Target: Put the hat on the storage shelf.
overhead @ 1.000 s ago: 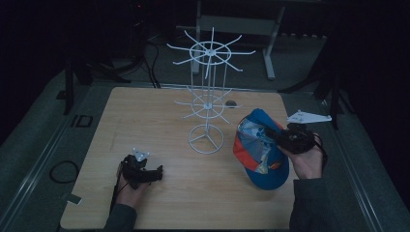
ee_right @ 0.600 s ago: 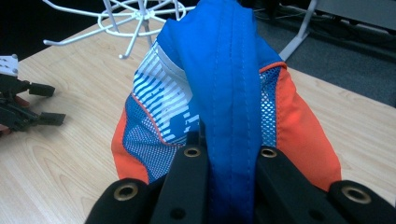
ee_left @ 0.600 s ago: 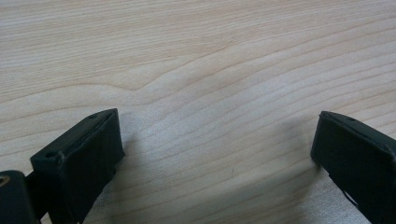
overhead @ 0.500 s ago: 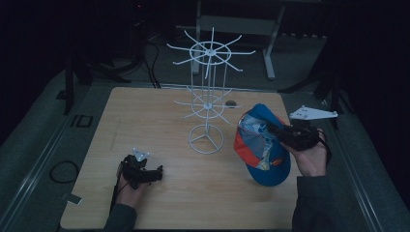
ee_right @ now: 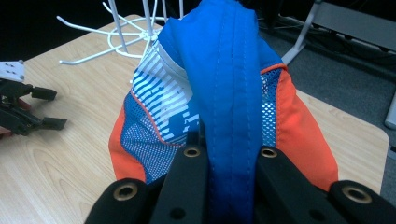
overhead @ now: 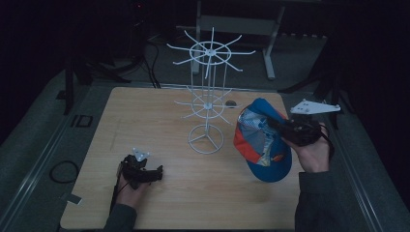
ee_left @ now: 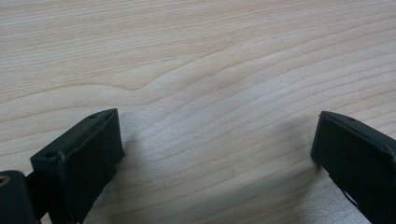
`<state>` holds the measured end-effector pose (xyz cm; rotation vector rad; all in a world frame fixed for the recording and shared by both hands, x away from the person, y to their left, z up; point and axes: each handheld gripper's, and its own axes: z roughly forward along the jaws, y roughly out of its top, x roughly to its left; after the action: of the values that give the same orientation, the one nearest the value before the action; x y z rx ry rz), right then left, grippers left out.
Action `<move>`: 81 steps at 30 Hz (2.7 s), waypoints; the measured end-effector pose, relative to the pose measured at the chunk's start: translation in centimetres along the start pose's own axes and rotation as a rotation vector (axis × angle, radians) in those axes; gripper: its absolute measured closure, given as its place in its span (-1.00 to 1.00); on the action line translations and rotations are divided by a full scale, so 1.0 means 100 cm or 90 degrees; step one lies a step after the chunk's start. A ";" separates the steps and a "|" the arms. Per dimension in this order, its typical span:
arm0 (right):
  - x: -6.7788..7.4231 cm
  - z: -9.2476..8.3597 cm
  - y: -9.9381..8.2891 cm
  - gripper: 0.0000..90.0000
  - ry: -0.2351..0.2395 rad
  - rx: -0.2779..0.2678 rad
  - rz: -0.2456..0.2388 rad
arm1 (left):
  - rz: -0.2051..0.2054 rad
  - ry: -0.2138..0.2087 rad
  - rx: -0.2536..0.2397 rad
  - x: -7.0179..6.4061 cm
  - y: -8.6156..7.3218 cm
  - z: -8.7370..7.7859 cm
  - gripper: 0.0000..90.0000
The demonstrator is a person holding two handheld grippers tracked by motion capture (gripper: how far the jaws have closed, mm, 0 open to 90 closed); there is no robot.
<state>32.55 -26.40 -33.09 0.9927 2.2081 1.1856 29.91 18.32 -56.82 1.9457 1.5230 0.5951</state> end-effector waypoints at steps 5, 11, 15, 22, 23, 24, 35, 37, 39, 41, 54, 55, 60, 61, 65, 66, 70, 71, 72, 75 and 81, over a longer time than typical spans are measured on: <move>0.000 -0.004 0.004 0.96 0.004 -0.010 -0.007 | 0.000 0.000 0.000 0.000 0.000 0.000 -0.94; 0.001 -0.008 0.008 0.96 0.018 -0.022 -0.007 | -0.001 0.000 -0.001 0.000 0.000 0.000 -0.94; 0.001 -0.010 0.011 0.96 0.026 -0.028 -0.009 | -0.001 0.000 -0.001 0.000 0.000 0.000 -0.94; 0.005 -0.014 0.016 0.96 0.034 -0.039 -0.020 | 0.000 0.000 0.000 0.000 0.000 0.000 -0.94; 0.006 -0.015 0.017 0.96 0.035 -0.041 -0.022 | 0.000 0.000 -0.001 0.000 0.000 0.000 -0.94; 0.007 -0.016 0.018 0.96 0.036 -0.041 -0.022 | 0.000 0.000 -0.001 0.000 0.000 0.000 -0.94; 0.010 -0.023 0.026 0.96 0.058 -0.065 -0.027 | 0.000 0.000 0.000 0.000 0.000 0.000 -0.94; 0.011 -0.025 0.028 0.96 0.062 -0.072 -0.028 | 0.000 0.000 0.000 0.000 0.000 0.000 -0.94; 0.011 -0.027 0.029 0.96 0.068 -0.079 -0.030 | 0.000 0.000 -0.001 0.000 0.000 0.000 -0.94; 0.011 -0.029 0.030 0.96 0.074 -0.085 -0.029 | 0.000 0.000 0.000 0.000 0.000 0.000 -0.94; 0.014 -0.032 0.042 0.96 0.091 -0.099 -0.040 | 0.000 0.000 0.000 0.000 0.000 0.000 -0.94; 0.015 -0.032 0.043 0.96 0.092 -0.099 -0.040 | 0.000 0.000 0.000 0.000 0.000 0.000 -0.94; 0.016 -0.034 0.047 0.96 0.097 -0.107 -0.044 | 0.000 0.000 0.000 0.000 0.000 0.000 -0.94; 0.016 -0.034 0.048 0.96 0.098 -0.108 -0.043 | 0.000 0.000 0.000 0.000 0.000 0.000 -0.94; 0.016 -0.036 0.051 0.96 0.101 -0.112 -0.046 | 0.000 0.000 0.000 0.000 0.000 0.000 -0.94; 0.017 -0.037 0.051 0.96 0.101 -0.112 -0.047 | 0.000 0.000 0.000 0.000 0.000 0.000 -0.94; 0.018 -0.039 0.054 0.96 0.103 -0.116 -0.049 | 0.000 0.000 0.000 0.000 0.000 0.000 -0.94; 0.018 -0.039 0.055 0.96 0.104 -0.118 -0.050 | 0.000 0.000 -0.001 0.000 0.000 0.000 -0.94; 0.018 -0.040 0.055 0.96 0.106 -0.119 -0.049 | 0.000 0.000 0.000 0.000 0.000 0.000 -0.94; 0.017 -0.042 0.057 0.96 0.111 -0.128 -0.047 | 0.000 0.000 -0.001 0.000 0.000 0.000 -0.94; 0.017 -0.046 0.060 0.96 0.113 -0.139 -0.046 | 0.001 -0.001 -0.001 0.000 0.000 0.000 -0.94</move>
<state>30.70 -25.25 -25.67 0.7382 2.1674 1.4931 29.93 18.30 -56.83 1.9457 1.5194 0.5947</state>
